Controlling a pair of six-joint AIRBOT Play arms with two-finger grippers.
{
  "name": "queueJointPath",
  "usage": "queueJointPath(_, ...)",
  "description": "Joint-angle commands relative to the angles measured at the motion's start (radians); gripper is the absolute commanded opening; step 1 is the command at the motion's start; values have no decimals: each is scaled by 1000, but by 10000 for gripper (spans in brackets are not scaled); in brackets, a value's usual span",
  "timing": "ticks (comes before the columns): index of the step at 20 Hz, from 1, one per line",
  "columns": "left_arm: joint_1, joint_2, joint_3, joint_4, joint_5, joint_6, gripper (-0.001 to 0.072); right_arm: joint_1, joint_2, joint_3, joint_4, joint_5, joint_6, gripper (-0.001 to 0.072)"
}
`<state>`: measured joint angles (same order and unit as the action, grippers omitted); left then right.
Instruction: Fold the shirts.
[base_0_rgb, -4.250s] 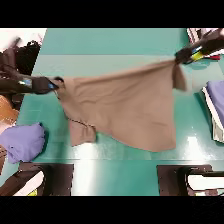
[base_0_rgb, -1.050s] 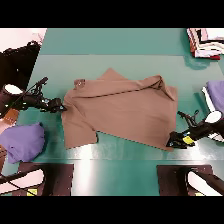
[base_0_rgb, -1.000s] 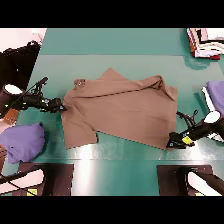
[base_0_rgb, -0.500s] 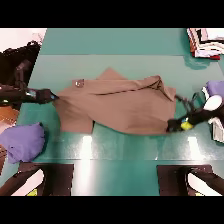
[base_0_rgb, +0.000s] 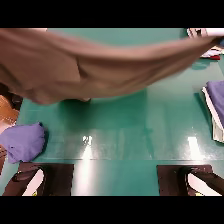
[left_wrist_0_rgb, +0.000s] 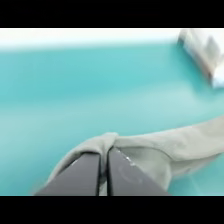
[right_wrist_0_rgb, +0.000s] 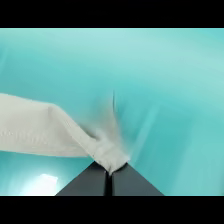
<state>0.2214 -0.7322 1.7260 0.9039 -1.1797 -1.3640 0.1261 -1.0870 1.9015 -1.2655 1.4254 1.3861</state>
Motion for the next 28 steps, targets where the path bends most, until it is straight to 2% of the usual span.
queueJointPath(1,1,11,297,1,48,-28,23,1,29,275,-74,-29,2,13)
queueJointPath(5,1,11,447,-4,96,-45,23,1,208,101,-172,-190,34,13)
queueJointPath(8,1,-19,390,4,77,-76,23,-3,235,51,-248,-182,79,13)
queueJointPath(13,0,-181,91,-29,-129,-80,23,-56,-39,169,-246,75,58,13)
queueJointPath(16,-49,-325,-93,-12,-167,-75,23,-64,-206,66,-246,129,42,13)
queueJointPath(19,-160,-529,-206,73,-92,-18,24,-64,-365,-52,-246,126,42,13)
queueJointPath(22,-207,-754,-190,130,58,-25,24,-67,-529,-108,-246,99,36,13)
queueJointPath(25,-205,-921,-100,105,223,-31,23,-82,-667,-49,-244,2,27,13)
queueJointPath(28,-205,-985,-23,106,329,-19,25,-91,-761,94,-246,-48,27,13)
